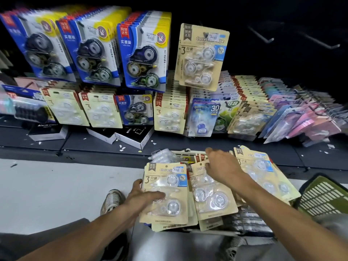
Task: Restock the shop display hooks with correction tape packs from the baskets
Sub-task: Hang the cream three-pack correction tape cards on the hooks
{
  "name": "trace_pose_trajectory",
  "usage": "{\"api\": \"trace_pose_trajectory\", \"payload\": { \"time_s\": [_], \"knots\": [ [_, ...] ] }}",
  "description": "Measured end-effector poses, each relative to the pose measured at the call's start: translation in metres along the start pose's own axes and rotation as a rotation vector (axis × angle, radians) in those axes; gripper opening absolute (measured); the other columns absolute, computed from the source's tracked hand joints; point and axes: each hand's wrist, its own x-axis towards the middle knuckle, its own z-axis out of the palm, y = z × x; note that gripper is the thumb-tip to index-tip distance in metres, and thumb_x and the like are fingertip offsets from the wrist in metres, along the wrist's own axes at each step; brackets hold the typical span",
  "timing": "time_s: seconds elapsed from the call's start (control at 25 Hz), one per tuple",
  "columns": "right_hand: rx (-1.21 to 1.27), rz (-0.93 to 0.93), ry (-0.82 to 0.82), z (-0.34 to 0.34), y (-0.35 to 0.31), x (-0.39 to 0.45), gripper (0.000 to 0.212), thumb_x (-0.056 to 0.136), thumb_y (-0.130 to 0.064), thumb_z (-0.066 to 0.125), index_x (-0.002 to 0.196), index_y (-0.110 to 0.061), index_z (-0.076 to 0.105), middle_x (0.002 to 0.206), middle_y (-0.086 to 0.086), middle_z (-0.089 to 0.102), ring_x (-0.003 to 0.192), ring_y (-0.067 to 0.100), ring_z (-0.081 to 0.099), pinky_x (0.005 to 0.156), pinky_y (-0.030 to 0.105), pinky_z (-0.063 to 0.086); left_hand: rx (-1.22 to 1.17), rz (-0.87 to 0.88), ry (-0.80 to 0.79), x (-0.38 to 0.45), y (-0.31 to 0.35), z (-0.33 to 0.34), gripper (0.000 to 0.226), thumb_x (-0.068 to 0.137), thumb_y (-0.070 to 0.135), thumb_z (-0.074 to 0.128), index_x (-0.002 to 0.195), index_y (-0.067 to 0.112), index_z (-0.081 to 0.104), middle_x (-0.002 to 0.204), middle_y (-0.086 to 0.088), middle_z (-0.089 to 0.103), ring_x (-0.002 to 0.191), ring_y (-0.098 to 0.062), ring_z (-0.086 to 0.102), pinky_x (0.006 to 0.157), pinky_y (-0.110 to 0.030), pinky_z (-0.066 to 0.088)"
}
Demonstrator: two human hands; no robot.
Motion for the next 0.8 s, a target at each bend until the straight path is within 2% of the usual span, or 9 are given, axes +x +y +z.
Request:
{"api": "trace_pose_trajectory", "payload": {
  "time_s": [0.16,0.28,0.36,0.44,0.52,0.6,0.64,0.72,0.8],
  "knots": [
    [-0.004,0.099,-0.196,0.014,0.015,-0.001,0.067,0.091,-0.023,0.061,0.149,-0.010,0.029,0.121,0.012,0.062,0.111,0.032,0.061,0.079,0.034,0.046,0.042,-0.035,-0.127,-0.004,0.006,0.005,0.085,0.040,0.036,0.096,0.117,0.009,0.070,0.103,-0.010,0.079,0.094,-0.031,0.076,0.090,-0.048,0.060],
    [0.244,0.114,-0.138,0.021,0.017,0.005,0.084,0.085,-0.016,0.067,0.153,-0.016,0.018,0.109,0.010,0.062,0.099,0.031,0.063,0.074,0.032,0.047,0.017,-0.049,-0.074,-0.008,0.010,0.018,0.065,0.053,0.026,0.098,0.109,0.005,0.071,0.092,-0.011,0.079,0.081,-0.028,0.077,0.066,-0.034,0.062],
    [0.483,0.175,-0.177,0.015,0.016,0.007,0.091,0.081,-0.012,0.071,0.153,-0.020,0.016,0.114,0.007,0.062,0.091,0.024,0.061,0.071,0.031,0.051,0.001,-0.045,-0.056,-0.009,0.013,0.027,0.060,0.055,0.023,0.097,0.107,0.007,0.070,0.091,-0.010,0.079,0.081,-0.029,0.076,0.066,-0.033,0.060],
    [0.583,0.222,-0.329,0.009,0.012,0.002,0.085,0.081,-0.010,0.075,0.149,-0.021,0.025,0.112,0.004,0.061,0.078,0.015,0.058,0.060,0.025,0.049,-0.008,-0.049,-0.071,-0.012,0.016,0.033,0.055,0.062,0.017,0.096,0.109,0.008,0.069,0.089,-0.008,0.079,0.083,-0.028,0.075,0.070,-0.032,0.060],
    [0.608,0.188,-0.377,0.003,0.014,0.001,0.052,0.078,-0.007,0.077,0.119,-0.021,0.048,0.095,0.003,0.062,0.067,0.011,0.057,0.057,0.023,0.046,-0.023,-0.020,-0.076,-0.019,0.021,0.037,0.043,0.072,0.007,0.089,0.110,0.007,0.069,0.081,-0.004,0.079,0.076,-0.022,0.075,0.062,-0.024,0.057],
    [0.733,0.182,-0.259,-0.019,0.025,0.004,0.020,0.074,-0.006,0.079,0.087,-0.012,0.065,0.075,0.003,0.068,0.058,0.013,0.061,0.057,0.024,0.048,-0.060,0.032,-0.070,-0.023,0.035,0.040,0.041,0.074,0.002,0.086,0.111,0.007,0.068,0.077,-0.001,0.079,0.068,-0.017,0.075,0.057,-0.023,0.056],
    [0.825,0.200,-0.182,-0.035,0.034,0.006,0.013,0.074,-0.006,0.080,0.080,-0.010,0.069,0.068,0.002,0.070,0.054,0.013,0.062,0.053,0.021,0.047,-0.090,0.045,-0.067,-0.025,0.045,0.041,0.043,0.074,0.002,0.086,0.111,0.008,0.066,0.075,0.000,0.078,0.065,-0.015,0.074,0.057,-0.024,0.056],
    [1.044,0.230,-0.005,-0.073,0.052,0.002,0.008,0.080,-0.006,0.080,0.084,-0.010,0.075,0.068,0.000,0.074,0.052,0.010,0.065,0.048,0.018,0.048,-0.151,0.086,-0.075,-0.029,0.069,0.041,0.050,0.070,0.003,0.090,0.111,0.009,0.062,0.074,0.001,0.078,0.062,-0.013,0.074,0.052,-0.024,0.055],
    [1.305,0.214,0.206,-0.105,0.065,-0.007,0.011,0.088,-0.011,0.075,0.098,-0.009,0.074,0.081,0.005,0.077,0.060,0.014,0.069,0.053,0.023,0.054,-0.201,0.133,-0.082,-0.033,0.097,0.039,0.059,0.065,0.005,0.093,0.116,0.008,0.062,0.081,-0.002,0.079,0.064,-0.015,0.075,0.048,-0.025,0.055]
  ]
}}
